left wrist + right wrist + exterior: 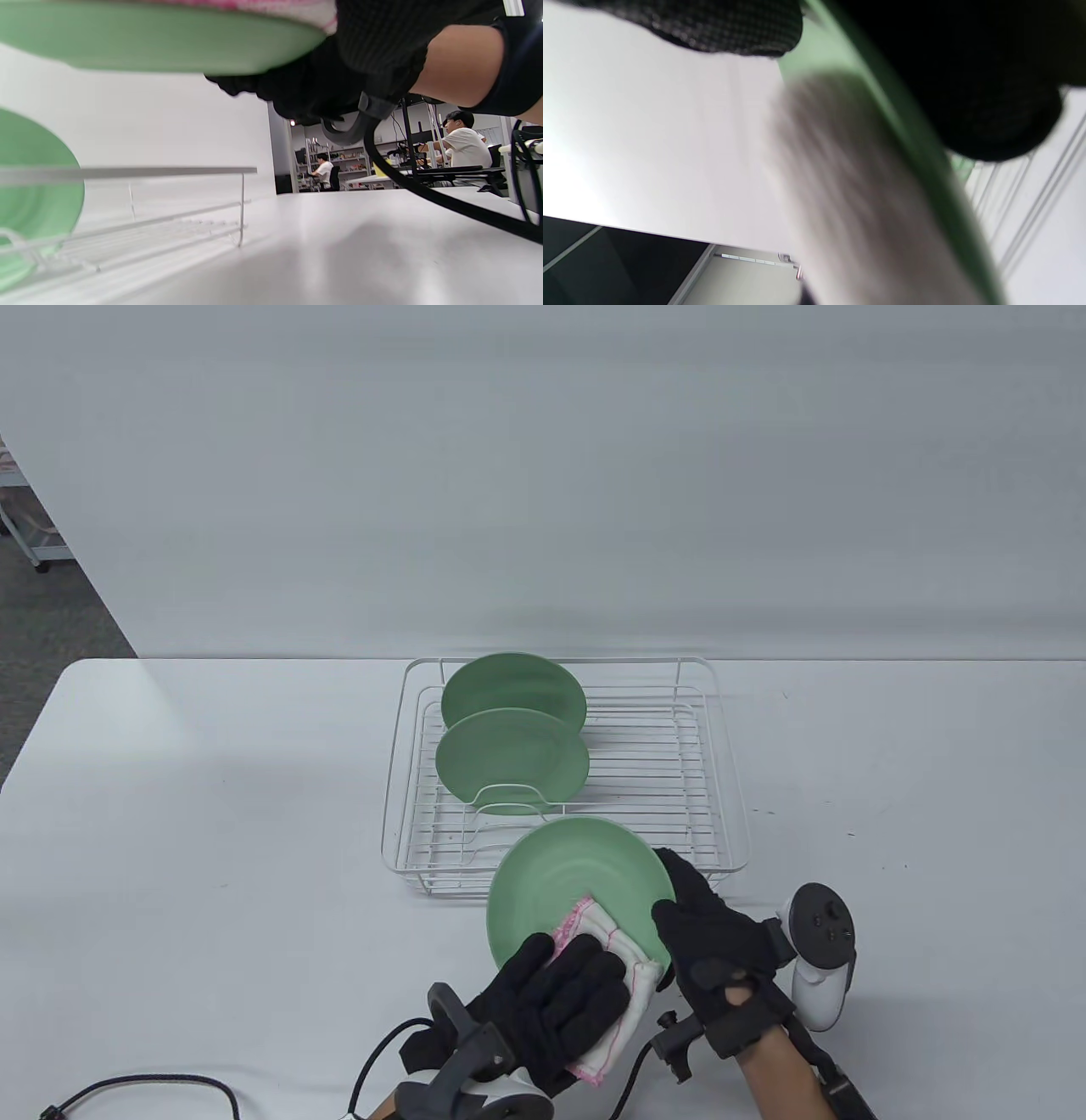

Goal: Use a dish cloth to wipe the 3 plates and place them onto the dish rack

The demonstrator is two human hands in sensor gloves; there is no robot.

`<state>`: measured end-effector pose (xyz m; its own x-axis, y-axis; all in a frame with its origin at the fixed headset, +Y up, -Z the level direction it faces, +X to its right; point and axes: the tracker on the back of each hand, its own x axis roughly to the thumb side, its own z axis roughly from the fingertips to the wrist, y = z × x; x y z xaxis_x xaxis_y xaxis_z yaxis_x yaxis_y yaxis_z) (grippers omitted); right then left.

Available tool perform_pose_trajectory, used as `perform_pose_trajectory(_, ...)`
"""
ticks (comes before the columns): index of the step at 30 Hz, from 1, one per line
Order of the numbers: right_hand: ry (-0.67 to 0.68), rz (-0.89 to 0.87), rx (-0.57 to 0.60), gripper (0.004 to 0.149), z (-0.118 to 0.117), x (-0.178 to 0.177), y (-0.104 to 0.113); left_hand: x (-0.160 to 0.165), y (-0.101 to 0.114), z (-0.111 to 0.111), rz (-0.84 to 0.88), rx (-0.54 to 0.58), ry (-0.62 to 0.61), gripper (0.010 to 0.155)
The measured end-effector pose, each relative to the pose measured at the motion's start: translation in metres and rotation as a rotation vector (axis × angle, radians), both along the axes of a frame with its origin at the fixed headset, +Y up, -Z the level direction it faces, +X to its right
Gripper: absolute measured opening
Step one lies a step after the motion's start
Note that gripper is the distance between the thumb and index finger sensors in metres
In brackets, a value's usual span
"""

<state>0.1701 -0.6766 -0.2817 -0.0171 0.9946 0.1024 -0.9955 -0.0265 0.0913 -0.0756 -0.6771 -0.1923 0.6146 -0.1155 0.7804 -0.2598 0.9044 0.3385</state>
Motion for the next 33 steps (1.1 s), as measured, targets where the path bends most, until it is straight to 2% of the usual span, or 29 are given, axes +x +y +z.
perform_pose_trajectory(4,-0.08,-0.045,0.039,0.065,0.001,0.018,0.005,-0.007,0.004,-0.004,-0.013,-0.008,0.027,0.069)
perform_pose_trajectory(7,-0.09,-0.031,0.079,0.064,0.003,0.023,0.009,-0.016,0.002,-0.016,-0.039,-0.069,0.101,0.068)
perform_pose_trajectory(11,-0.044,0.052,0.135,0.063,0.007,0.015,0.013,-0.03,-0.003,-0.033,-0.043,-0.128,0.205,0.067)
perform_pose_trajectory(16,0.078,0.206,0.186,0.063,0.015,-0.015,0.017,-0.049,-0.01,-0.05,0.011,-0.218,0.314,0.075)
perform_pose_trajectory(17,0.103,0.232,0.191,0.064,0.016,-0.02,0.017,-0.05,-0.011,-0.051,0.016,-0.234,0.309,0.078)
perform_pose_trajectory(18,0.124,0.263,0.201,0.082,0.019,-0.028,0.017,-0.051,-0.013,-0.052,0.027,-0.255,0.294,0.081)
perform_pose_trajectory(19,0.129,0.278,0.206,0.065,0.021,-0.034,0.016,-0.05,-0.015,-0.052,0.033,-0.268,0.284,0.084)
perform_pose_trajectory(21,0.145,0.304,0.202,0.066,0.022,-0.044,0.015,-0.044,-0.017,-0.05,0.006,-0.283,0.262,0.088)
perform_pose_trajectory(22,0.154,0.311,0.197,0.09,0.022,-0.047,0.014,-0.041,-0.017,-0.049,-0.009,-0.281,0.251,0.09)
perform_pose_trajectory(23,0.166,0.317,0.183,0.091,0.022,-0.05,0.011,-0.036,-0.017,-0.046,-0.018,-0.274,0.23,0.091)
perform_pose_trajectory(24,0.165,0.319,0.176,0.09,0.021,-0.052,0.01,-0.033,-0.017,-0.044,-0.018,-0.272,0.211,0.092)
perform_pose_trajectory(25,0.166,0.317,0.17,0.076,0.021,-0.053,0.008,-0.03,-0.017,-0.041,-0.016,-0.273,0.189,0.093)
perform_pose_trajectory(26,0.17,0.307,0.156,0.085,0.019,-0.053,0.006,-0.027,-0.016,-0.039,-0.016,-0.277,0.167,0.093)
perform_pose_trajectory(27,0.172,0.28,0.136,0.067,0.018,-0.053,0.004,-0.023,-0.016,-0.036,-0.013,-0.28,0.136,0.094)
perform_pose_trajectory(33,0.147,0.149,0.041,0.068,0.01,-0.043,-0.005,-0.007,-0.015,-0.023,-0.031,-0.267,0.016,0.098)
